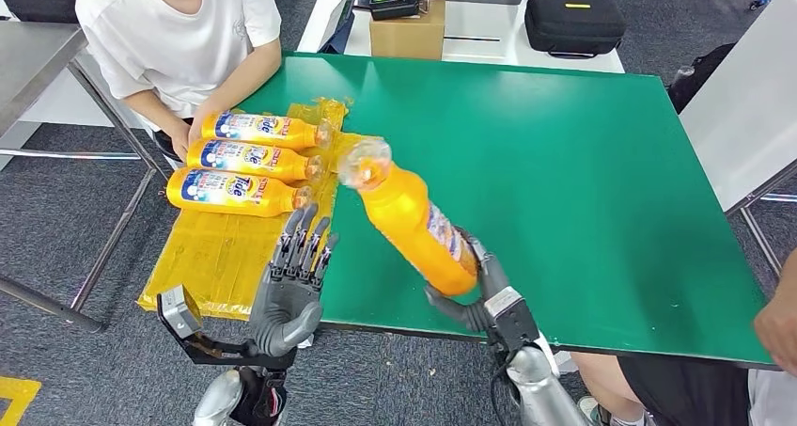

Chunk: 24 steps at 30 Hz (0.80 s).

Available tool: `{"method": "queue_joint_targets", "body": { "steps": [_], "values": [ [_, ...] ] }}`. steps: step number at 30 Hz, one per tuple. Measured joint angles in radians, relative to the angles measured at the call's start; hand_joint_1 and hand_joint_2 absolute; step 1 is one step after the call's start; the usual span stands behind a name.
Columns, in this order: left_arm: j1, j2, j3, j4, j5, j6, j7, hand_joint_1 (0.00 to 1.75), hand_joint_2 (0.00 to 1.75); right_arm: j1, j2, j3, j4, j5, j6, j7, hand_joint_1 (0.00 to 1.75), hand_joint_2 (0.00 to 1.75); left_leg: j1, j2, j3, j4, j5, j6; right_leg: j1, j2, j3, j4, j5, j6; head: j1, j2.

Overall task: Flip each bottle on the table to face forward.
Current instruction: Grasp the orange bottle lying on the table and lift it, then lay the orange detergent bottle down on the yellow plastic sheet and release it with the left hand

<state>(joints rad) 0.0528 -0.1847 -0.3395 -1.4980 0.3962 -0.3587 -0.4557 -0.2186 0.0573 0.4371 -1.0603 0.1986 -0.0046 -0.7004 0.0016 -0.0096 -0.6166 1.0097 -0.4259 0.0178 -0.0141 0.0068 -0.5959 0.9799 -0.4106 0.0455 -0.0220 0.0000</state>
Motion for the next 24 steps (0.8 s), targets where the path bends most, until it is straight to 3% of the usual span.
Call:
{"method": "queue_joint_targets", "body": {
  "steps": [4,8,12,18,24],
  "values": [
    [-0.019,0.000,-0.021,0.000,0.027,-0.050,0.022,0.00,1.75,0.002,0.007,0.074,-0.010,0.012,-0.031,0.000,1.75,1.75,0.000,0.000,0.000,0.000,0.000,0.000,0.000,0.000,0.000,0.000,0.000,0.000,0.000,0.000],
    [-0.035,0.000,-0.035,0.000,0.010,-0.040,0.030,0.00,1.75,0.000,0.006,0.144,-0.026,0.008,-0.045,0.000,1.75,1.75,0.000,0.000,0.000,0.000,0.000,0.000,0.000,0.000,0.000,0.000,0.000,0.000,0.000,0.000],
    [-0.049,0.000,-0.048,0.006,-0.102,0.034,0.021,0.00,1.75,-0.011,0.006,0.199,-0.034,0.010,-0.042,0.000,1.75,1.75,0.000,0.000,0.000,0.000,0.000,0.000,0.000,0.000,0.000,0.000,0.000,0.000,0.000,0.000],
    [-0.071,0.000,-0.081,0.032,-0.420,0.237,0.004,0.00,1.75,-0.030,0.009,0.259,-0.031,0.035,-0.033,0.000,1.75,1.75,0.000,-0.001,0.000,0.000,0.000,0.000,0.000,0.000,0.000,0.000,0.000,0.000,0.000,0.000],
    [-0.082,0.000,-0.098,0.048,-0.458,0.263,0.002,0.00,1.75,-0.036,0.009,0.275,-0.027,0.035,-0.032,0.000,1.75,1.75,0.000,-0.001,0.000,0.000,0.000,0.000,0.000,0.000,0.000,0.000,0.000,0.000,0.000,0.000]
  ]
}}
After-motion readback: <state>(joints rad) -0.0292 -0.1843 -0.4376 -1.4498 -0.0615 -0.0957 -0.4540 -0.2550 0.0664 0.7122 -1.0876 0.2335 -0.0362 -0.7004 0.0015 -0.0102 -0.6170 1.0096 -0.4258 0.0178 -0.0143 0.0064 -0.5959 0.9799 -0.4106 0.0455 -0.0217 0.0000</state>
